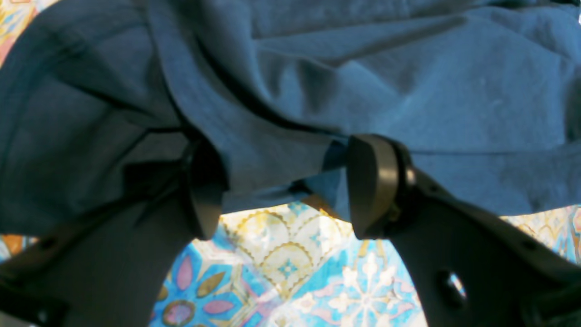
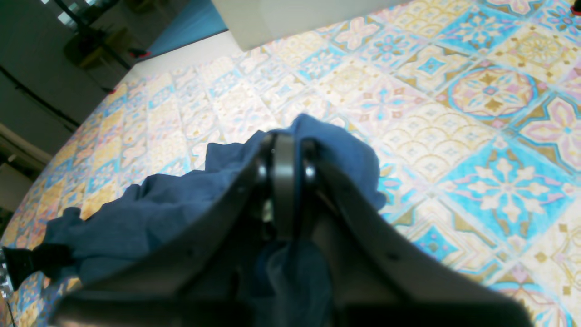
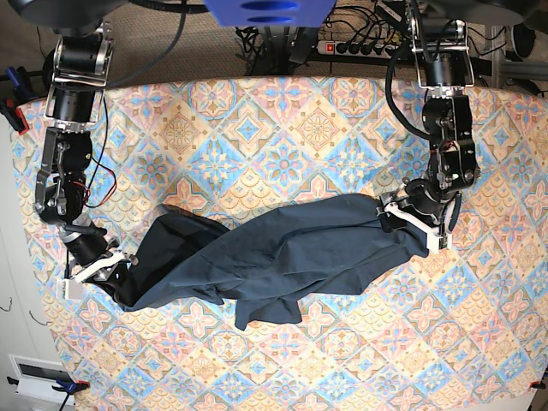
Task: Layout the t-shirt on the table in an organized manner, then fold the t-shirt properly
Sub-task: 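Stretch the shirt between both grippers, pulling them apart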
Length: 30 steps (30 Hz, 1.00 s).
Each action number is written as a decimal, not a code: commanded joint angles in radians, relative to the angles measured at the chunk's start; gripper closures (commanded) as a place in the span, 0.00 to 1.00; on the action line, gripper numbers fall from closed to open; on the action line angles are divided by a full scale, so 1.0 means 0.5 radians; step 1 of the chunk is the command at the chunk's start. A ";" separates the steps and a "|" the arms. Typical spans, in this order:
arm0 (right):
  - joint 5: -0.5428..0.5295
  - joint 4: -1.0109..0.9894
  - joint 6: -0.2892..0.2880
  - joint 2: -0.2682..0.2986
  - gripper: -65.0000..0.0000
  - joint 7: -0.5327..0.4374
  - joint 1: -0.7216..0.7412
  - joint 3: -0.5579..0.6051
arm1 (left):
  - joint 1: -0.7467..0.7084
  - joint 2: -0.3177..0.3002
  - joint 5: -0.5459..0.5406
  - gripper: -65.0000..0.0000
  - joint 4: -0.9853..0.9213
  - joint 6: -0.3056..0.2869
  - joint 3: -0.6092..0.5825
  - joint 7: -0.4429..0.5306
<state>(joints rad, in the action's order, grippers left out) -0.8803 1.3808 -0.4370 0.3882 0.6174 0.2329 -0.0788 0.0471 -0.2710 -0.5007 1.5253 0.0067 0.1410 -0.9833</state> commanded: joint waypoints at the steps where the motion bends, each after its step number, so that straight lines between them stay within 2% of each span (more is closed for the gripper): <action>1: -0.042 0.029 -0.021 0.035 0.99 -0.058 0.054 -0.016 | 0.039 -0.021 -0.016 0.39 0.026 -0.006 0.014 0.047; 3: -0.042 0.029 -0.021 0.035 0.99 -0.058 0.057 -0.016 | 0.042 -0.021 -0.016 0.51 0.001 -0.009 0.008 0.111; 5: -0.039 0.026 -0.021 0.035 0.99 -0.058 0.061 -0.016 | 0.076 -0.018 -0.022 0.72 -0.060 -0.012 0.008 0.164; 7: -0.039 0.023 -0.021 0.035 0.99 -0.058 0.061 -0.016 | 0.116 0.007 -0.028 0.98 -0.097 -0.015 0.008 0.179; 10: -0.039 0.023 -0.021 0.035 0.99 -0.058 0.061 -0.019 | 0.137 0.022 -0.031 1.00 -0.054 -0.052 0.011 0.179; 13: -0.039 0.026 -0.021 0.035 0.99 -0.058 0.057 -0.019 | 0.137 0.013 -0.031 1.00 0.142 -0.098 0.020 0.176; 17: -0.039 0.029 -0.021 0.035 0.99 -0.058 0.054 -0.025 | 0.119 -0.107 -0.031 1.00 0.532 -0.138 0.030 0.139; 21: -0.039 0.045 -0.021 0.035 0.99 -0.058 0.051 -0.025 | 0.128 -0.135 -0.139 1.00 0.774 -0.178 0.272 -0.011; 24: -0.042 0.051 -0.021 0.035 0.99 -0.058 0.051 -0.019 | 0.147 -0.138 -0.375 1.00 0.867 -0.193 0.557 -0.183; 26: -0.042 0.082 -0.021 0.035 0.99 -0.058 0.051 -0.019 | 0.196 -0.187 -0.507 1.00 0.873 -0.193 0.695 -0.269; 30: -0.042 0.165 -0.024 0.035 0.99 -0.058 0.036 -0.016 | 0.193 -0.220 -0.593 1.00 0.867 -0.193 0.889 -0.306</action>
<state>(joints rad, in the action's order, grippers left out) -0.8822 1.4418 -0.4419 0.3878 0.6178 0.2276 -0.0803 0.1299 -0.3664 -0.7864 1.9450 -0.0860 0.5835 -1.1564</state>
